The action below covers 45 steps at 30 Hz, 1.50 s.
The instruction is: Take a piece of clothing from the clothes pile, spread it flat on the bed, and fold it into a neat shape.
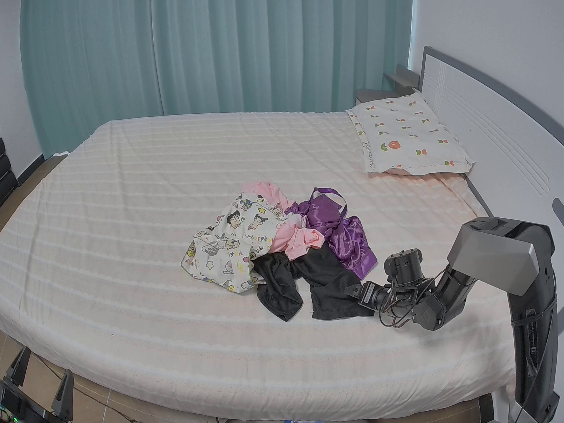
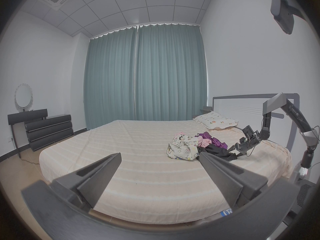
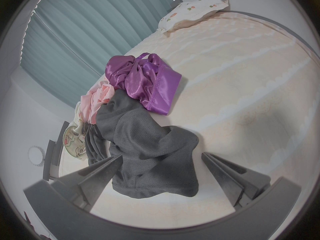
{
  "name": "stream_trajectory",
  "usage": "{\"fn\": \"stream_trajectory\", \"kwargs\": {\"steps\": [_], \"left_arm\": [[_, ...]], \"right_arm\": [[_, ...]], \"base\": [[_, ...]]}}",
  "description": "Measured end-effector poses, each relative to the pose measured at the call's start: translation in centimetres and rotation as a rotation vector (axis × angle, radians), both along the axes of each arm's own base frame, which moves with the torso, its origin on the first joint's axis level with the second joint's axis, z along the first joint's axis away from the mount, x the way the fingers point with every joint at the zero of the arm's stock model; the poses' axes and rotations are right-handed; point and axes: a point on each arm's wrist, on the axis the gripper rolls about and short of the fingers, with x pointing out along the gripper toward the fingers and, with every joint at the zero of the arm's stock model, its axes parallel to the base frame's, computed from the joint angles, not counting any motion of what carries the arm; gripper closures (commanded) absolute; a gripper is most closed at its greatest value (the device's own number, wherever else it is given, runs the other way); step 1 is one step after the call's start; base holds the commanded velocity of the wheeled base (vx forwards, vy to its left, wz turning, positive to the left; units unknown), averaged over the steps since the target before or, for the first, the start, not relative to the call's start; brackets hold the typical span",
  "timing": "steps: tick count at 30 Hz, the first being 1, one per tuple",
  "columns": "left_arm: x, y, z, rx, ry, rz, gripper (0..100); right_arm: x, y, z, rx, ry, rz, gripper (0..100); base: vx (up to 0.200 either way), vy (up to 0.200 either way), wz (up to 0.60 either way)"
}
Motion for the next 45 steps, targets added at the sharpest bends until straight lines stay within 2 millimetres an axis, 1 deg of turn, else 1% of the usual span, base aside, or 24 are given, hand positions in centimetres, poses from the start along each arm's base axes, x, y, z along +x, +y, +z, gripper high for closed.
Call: {"fn": "stream_trajectory", "kwargs": {"steps": [1, 2, 10, 14, 17, 21, 24, 29, 38, 40, 42, 45], "left_arm": [[0.0, 0.0, 0.0, 0.0, 0.0, 0.0, 0], [0.0, 0.0, 0.0, 0.0, 0.0, 0.0, 0], [0.0, 0.0, 0.0, 0.0, 0.0, 0.0, 0], [0.0, 0.0, 0.0, 0.0, 0.0, 0.0, 0], [0.0, 0.0, 0.0, 0.0, 0.0, 0.0, 0], [0.0, 0.0, 0.0, 0.0, 0.0, 0.0, 0], [0.0, 0.0, 0.0, 0.002, 0.0, 0.0, 0], [0.0, 0.0, 0.0, 0.0, -0.002, -0.005, 0], [0.0, 0.0, 0.1, 0.012, -0.01, -0.016, 0], [-0.1, 0.0, 0.6, 0.006, -0.032, -0.017, 0], [-0.3, 0.0, 1.7, -0.005, -0.064, -0.025, 0], [0.0, -0.1, 3.2, -0.013, -0.058, -0.062, 0]], "right_arm": [[0.1, 0.1, 0.0, 0.002, -0.002, 0.003, 0], [0.2, 0.2, -0.1, 0.003, -0.004, 0.005, 100], [0.2, 0.9, -0.6, 0.002, 0.014, 0.02, 100], [0.1, 0.9, -0.6, 0.018, 0.02, 0.002, 100], [-0.2, 0.7, -0.2, 0.048, 0.028, -0.033, 100], [-1.3, 0.3, 0.4, 0.096, 0.062, -0.08, 100], [-2.7, 0.2, 0.8, 0.147, 0.083, -0.12, 100], [-3.7, 0.6, 2.0, 0.253, 0.016, -0.144, 100], [-5.9, 1.0, 2.3, 0.302, -0.025, -0.117, 100], [-6.2, 1.0, 2.2, 0.301, -0.023, -0.114, 100], [-6.4, 1.0, 2.2, 0.303, -0.025, -0.111, 100], [-6.6, 1.0, 2.1, 0.305, -0.03, -0.107, 100]], "base": [[0.0, 0.0, 0.0], [0.0, 0.0, 0.0], [0.0, 0.0, 0.0], [0.0, 0.0, 0.0], [0.0, 0.0, 0.0], [0.0, 0.0, 0.0], [0.0, 0.0, 0.0], [0.0, 0.0, 0.0], [0.0, 0.0, 0.0], [0.0, 0.0, 0.0], [0.0, 0.0, 0.0], [0.0, 0.0, 0.0]]}}
